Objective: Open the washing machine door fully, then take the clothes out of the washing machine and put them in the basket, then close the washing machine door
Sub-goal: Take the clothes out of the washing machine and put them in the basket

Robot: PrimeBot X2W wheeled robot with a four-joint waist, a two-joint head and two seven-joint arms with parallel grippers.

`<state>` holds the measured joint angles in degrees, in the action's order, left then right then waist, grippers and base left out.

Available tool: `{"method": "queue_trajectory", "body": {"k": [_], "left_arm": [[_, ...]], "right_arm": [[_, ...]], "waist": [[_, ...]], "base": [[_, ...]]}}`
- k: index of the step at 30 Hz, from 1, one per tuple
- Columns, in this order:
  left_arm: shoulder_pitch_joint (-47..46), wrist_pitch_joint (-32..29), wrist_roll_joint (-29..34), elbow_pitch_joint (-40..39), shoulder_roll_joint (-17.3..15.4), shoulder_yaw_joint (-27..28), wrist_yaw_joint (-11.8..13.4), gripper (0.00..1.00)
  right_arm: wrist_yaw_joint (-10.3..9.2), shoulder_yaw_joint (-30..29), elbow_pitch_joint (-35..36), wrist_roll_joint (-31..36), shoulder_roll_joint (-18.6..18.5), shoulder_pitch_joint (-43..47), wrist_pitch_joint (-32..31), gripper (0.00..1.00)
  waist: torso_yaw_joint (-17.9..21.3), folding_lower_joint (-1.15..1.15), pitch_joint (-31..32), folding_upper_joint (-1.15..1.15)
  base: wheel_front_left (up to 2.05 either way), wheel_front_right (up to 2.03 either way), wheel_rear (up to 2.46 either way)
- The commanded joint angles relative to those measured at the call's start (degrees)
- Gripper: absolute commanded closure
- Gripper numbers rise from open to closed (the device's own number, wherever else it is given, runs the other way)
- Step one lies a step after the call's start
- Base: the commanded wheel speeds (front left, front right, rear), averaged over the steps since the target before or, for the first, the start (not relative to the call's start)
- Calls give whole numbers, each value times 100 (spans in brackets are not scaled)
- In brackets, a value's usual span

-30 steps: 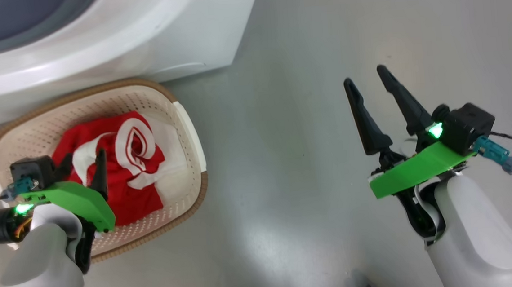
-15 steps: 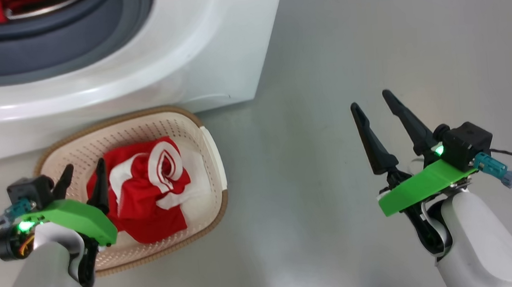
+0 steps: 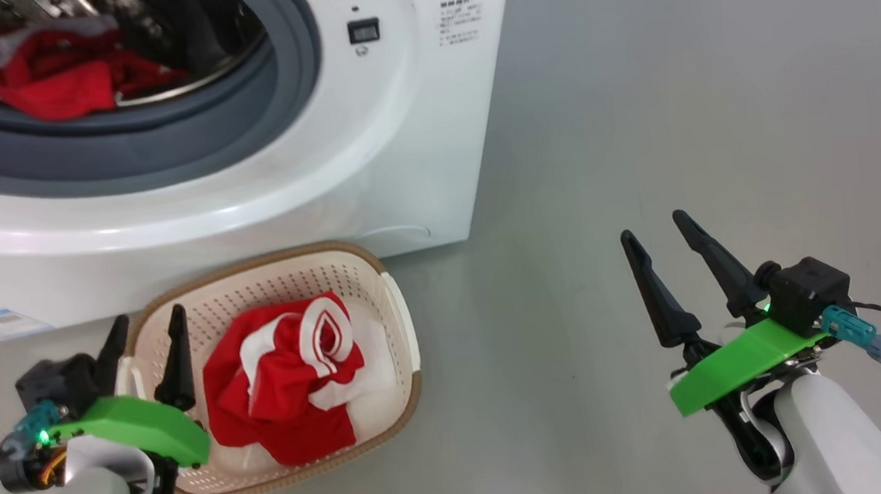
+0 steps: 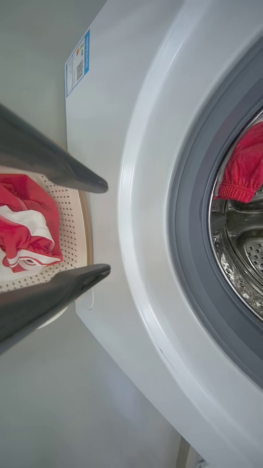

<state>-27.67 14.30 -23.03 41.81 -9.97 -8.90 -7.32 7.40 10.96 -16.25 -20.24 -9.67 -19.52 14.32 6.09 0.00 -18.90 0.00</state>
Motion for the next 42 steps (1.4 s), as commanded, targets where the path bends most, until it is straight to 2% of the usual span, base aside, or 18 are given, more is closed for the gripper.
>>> {"method": "queue_trajectory", "body": {"k": [1,12,27,42], "left_arm": [[138,70,111,-237,-136,238,-16,0],[1090,70,847,-1563,183,942,-16,0],[2302,70,1305,-3181,567,1538,-16,0],[2719,70,1382,-3776,689,1632,-16,0]], "right_arm": [[9,106,115,-11,-52,144,68,0],[9,23,122,-31,-154,493,68,0],[9,-129,231,-25,-287,828,68,0],[9,-259,350,21,-267,921,68,0]], "waist": [[-108,0,239,0],[-168,0,769,0],[-188,0,1084,0],[-242,0,990,0]], "base": [[0,0,0],[0,0,0],[0,0,0],[0,0,0]]}}
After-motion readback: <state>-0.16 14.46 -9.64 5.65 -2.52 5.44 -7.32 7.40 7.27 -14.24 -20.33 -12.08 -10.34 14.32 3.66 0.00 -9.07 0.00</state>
